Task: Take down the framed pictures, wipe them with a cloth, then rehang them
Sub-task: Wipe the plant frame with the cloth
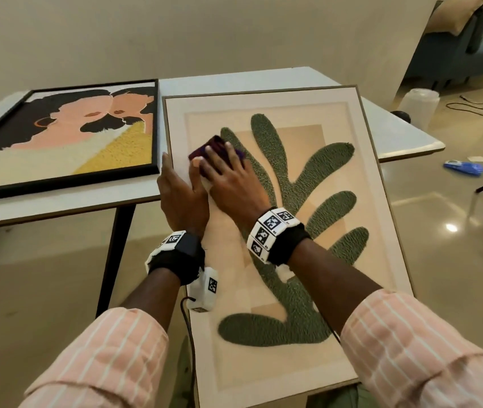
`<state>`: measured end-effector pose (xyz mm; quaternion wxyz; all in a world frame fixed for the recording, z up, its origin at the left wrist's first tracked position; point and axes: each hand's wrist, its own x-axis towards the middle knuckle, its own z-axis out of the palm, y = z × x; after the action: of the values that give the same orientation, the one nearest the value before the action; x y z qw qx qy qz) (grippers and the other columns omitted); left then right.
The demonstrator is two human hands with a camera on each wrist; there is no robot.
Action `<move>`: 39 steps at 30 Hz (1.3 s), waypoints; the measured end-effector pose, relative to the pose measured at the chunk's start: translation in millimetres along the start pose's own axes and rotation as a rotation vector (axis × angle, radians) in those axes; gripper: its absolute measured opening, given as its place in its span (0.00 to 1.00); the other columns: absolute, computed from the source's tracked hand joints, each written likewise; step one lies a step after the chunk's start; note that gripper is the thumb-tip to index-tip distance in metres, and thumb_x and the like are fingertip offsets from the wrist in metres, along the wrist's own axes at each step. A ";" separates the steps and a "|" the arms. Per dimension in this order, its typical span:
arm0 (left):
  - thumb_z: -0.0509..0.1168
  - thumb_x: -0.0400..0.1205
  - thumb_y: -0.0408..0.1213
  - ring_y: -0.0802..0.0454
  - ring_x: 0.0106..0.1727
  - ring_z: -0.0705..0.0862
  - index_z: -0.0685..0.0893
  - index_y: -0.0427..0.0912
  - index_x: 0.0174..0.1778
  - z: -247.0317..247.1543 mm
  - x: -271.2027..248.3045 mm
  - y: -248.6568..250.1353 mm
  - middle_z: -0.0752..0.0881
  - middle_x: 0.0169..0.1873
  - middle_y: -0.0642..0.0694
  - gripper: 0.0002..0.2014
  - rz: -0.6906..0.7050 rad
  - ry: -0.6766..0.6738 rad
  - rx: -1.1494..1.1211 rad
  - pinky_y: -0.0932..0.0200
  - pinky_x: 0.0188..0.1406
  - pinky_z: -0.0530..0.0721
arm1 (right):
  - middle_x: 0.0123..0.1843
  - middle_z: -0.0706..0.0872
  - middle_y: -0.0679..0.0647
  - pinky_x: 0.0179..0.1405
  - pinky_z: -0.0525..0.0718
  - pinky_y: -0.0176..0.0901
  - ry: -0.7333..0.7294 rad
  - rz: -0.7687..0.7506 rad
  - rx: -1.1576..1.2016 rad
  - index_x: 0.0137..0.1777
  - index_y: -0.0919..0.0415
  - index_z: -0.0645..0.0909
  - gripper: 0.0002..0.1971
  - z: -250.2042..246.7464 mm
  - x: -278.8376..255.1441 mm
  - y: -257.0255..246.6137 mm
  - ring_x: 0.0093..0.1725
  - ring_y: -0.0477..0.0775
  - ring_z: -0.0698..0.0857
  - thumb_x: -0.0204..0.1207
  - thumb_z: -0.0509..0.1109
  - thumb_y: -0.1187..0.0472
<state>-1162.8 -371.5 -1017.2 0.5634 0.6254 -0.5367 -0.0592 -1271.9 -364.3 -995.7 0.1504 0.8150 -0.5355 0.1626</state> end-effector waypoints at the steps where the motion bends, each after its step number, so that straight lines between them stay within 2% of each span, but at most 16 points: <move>1: 0.59 0.84 0.60 0.41 0.73 0.75 0.62 0.41 0.82 -0.2 -1.4 -2.1 0.75 0.75 0.38 0.36 0.019 -0.015 0.045 0.47 0.68 0.77 | 0.86 0.59 0.58 0.76 0.63 0.69 0.004 0.084 0.019 0.85 0.57 0.60 0.30 -2.8 -1.0 6.6 0.84 0.73 0.55 0.83 0.60 0.57; 4: 0.65 0.75 0.69 0.40 0.75 0.72 0.59 0.38 0.83 -1.9 -12.7 -9.6 0.71 0.77 0.38 0.50 0.073 -0.050 0.160 0.43 0.72 0.74 | 0.87 0.55 0.60 0.77 0.59 0.71 -0.010 0.361 0.052 0.86 0.58 0.57 0.33 -9.5 -8.7 12.0 0.83 0.75 0.54 0.82 0.60 0.53; 8: 0.65 0.66 0.76 0.42 0.80 0.67 0.59 0.36 0.83 -5.7 -24.7 -10.5 0.67 0.81 0.38 0.59 0.097 -0.066 0.223 0.47 0.77 0.66 | 0.88 0.53 0.58 0.76 0.61 0.74 -0.052 0.222 0.010 0.86 0.57 0.54 0.32 -6.0 -19.7 33.9 0.84 0.74 0.52 0.84 0.57 0.52; 10: 0.65 0.63 0.78 0.42 0.80 0.66 0.59 0.35 0.83 -6.8 -24.8 -9.8 0.65 0.81 0.39 0.62 0.089 -0.081 0.274 0.49 0.78 0.64 | 0.88 0.54 0.53 0.75 0.63 0.72 -0.031 0.312 0.045 0.86 0.54 0.55 0.32 -7.2 -22.8 45.6 0.84 0.72 0.53 0.83 0.57 0.52; 12: 0.66 0.62 0.78 0.42 0.80 0.65 0.58 0.35 0.84 -6.2 -24.9 -9.5 0.63 0.82 0.39 0.64 0.090 -0.093 0.304 0.49 0.78 0.63 | 0.88 0.53 0.54 0.75 0.61 0.73 -0.033 0.376 0.038 0.87 0.55 0.53 0.33 -5.8 -23.8 43.3 0.83 0.75 0.53 0.83 0.57 0.52; 15: 0.65 0.62 0.79 0.41 0.80 0.65 0.58 0.35 0.84 -6.5 -26.4 -10.2 0.63 0.82 0.39 0.64 0.090 -0.100 0.313 0.49 0.78 0.63 | 0.88 0.53 0.56 0.75 0.63 0.74 -0.044 0.249 -0.029 0.87 0.57 0.53 0.32 -2.4 -28.4 48.6 0.82 0.76 0.55 0.84 0.57 0.55; 16: 0.65 0.62 0.79 0.41 0.80 0.66 0.58 0.34 0.83 -6.6 -26.3 -9.7 0.63 0.82 0.39 0.64 0.089 -0.097 0.316 0.49 0.78 0.64 | 0.88 0.54 0.55 0.74 0.64 0.73 -0.032 0.279 -0.010 0.86 0.56 0.54 0.32 -2.6 -29.1 56.8 0.81 0.75 0.57 0.83 0.58 0.55; 19: 0.65 0.62 0.79 0.41 0.79 0.67 0.59 0.34 0.83 -6.7 -26.0 -9.4 0.64 0.82 0.38 0.64 0.087 -0.089 0.326 0.49 0.77 0.65 | 0.87 0.57 0.55 0.74 0.66 0.69 0.050 0.552 0.071 0.86 0.57 0.56 0.31 -3.7 -28.7 65.4 0.79 0.72 0.62 0.83 0.57 0.54; 20: 0.65 0.62 0.79 0.41 0.79 0.67 0.59 0.34 0.83 -6.3 -26.5 -9.5 0.64 0.82 0.38 0.64 0.091 -0.090 0.328 0.49 0.77 0.65 | 0.87 0.57 0.56 0.74 0.66 0.69 0.041 0.553 0.036 0.86 0.58 0.55 0.32 -2.4 -28.7 62.8 0.78 0.73 0.62 0.83 0.57 0.55; 23: 0.64 0.63 0.79 0.40 0.78 0.67 0.60 0.33 0.83 -6.1 -27.3 -10.0 0.65 0.81 0.38 0.63 0.098 -0.091 0.327 0.48 0.77 0.66 | 0.87 0.54 0.57 0.74 0.64 0.71 -0.008 0.367 -0.028 0.86 0.57 0.53 0.32 3.3 -36.7 72.3 0.79 0.75 0.60 0.84 0.57 0.55; 27: 0.64 0.63 0.79 0.40 0.78 0.68 0.60 0.33 0.83 -6.9 -26.7 -8.8 0.65 0.81 0.38 0.63 0.084 -0.086 0.317 0.47 0.77 0.68 | 0.88 0.53 0.59 0.74 0.64 0.71 0.009 0.590 -0.004 0.86 0.60 0.51 0.32 0.9 -36.0 82.8 0.79 0.77 0.59 0.84 0.56 0.57; 31: 0.63 0.62 0.80 0.41 0.79 0.67 0.59 0.33 0.83 -4.9 -25.6 -10.7 0.65 0.81 0.39 0.65 0.076 -0.085 0.312 0.47 0.78 0.68 | 0.87 0.54 0.59 0.75 0.64 0.71 -0.040 0.422 -0.082 0.87 0.60 0.52 0.31 -3.4 -40.1 105.3 0.79 0.76 0.60 0.85 0.55 0.58; 34: 0.64 0.62 0.80 0.41 0.79 0.67 0.59 0.33 0.83 -4.3 -25.6 -11.1 0.64 0.82 0.39 0.65 0.073 -0.082 0.305 0.48 0.78 0.67 | 0.88 0.52 0.56 0.76 0.60 0.70 -0.073 0.613 -0.049 0.87 0.58 0.52 0.31 -15.9 -39.6 128.9 0.80 0.75 0.59 0.85 0.55 0.57; 35: 0.64 0.62 0.80 0.41 0.79 0.67 0.58 0.33 0.83 -4.0 -25.6 -10.5 0.64 0.82 0.38 0.65 0.075 -0.082 0.299 0.48 0.78 0.66 | 0.88 0.53 0.57 0.75 0.60 0.70 -0.086 0.592 -0.099 0.86 0.58 0.52 0.31 -16.4 -37.4 129.3 0.79 0.75 0.60 0.85 0.55 0.56; 38: 0.64 0.62 0.80 0.41 0.79 0.67 0.58 0.33 0.83 -4.0 -25.7 -10.4 0.64 0.82 0.38 0.65 0.085 -0.078 0.291 0.49 0.78 0.65 | 0.87 0.57 0.55 0.73 0.66 0.66 -0.069 0.338 -0.158 0.86 0.55 0.56 0.30 -17.1 -42.0 136.6 0.78 0.71 0.64 0.85 0.56 0.51; 39: 0.63 0.62 0.80 0.40 0.79 0.67 0.58 0.33 0.83 -4.1 -25.7 -10.6 0.65 0.81 0.38 0.65 0.087 -0.074 0.291 0.49 0.78 0.65 | 0.87 0.58 0.52 0.72 0.66 0.65 -0.070 0.348 -0.122 0.86 0.53 0.57 0.31 -18.5 -44.8 146.1 0.78 0.69 0.64 0.84 0.57 0.52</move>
<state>-1164.3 -352.1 -1037.5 0.4486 0.6740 -0.5866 0.0208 -1425.3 -375.3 -987.8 0.1504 0.7046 -0.6822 0.1247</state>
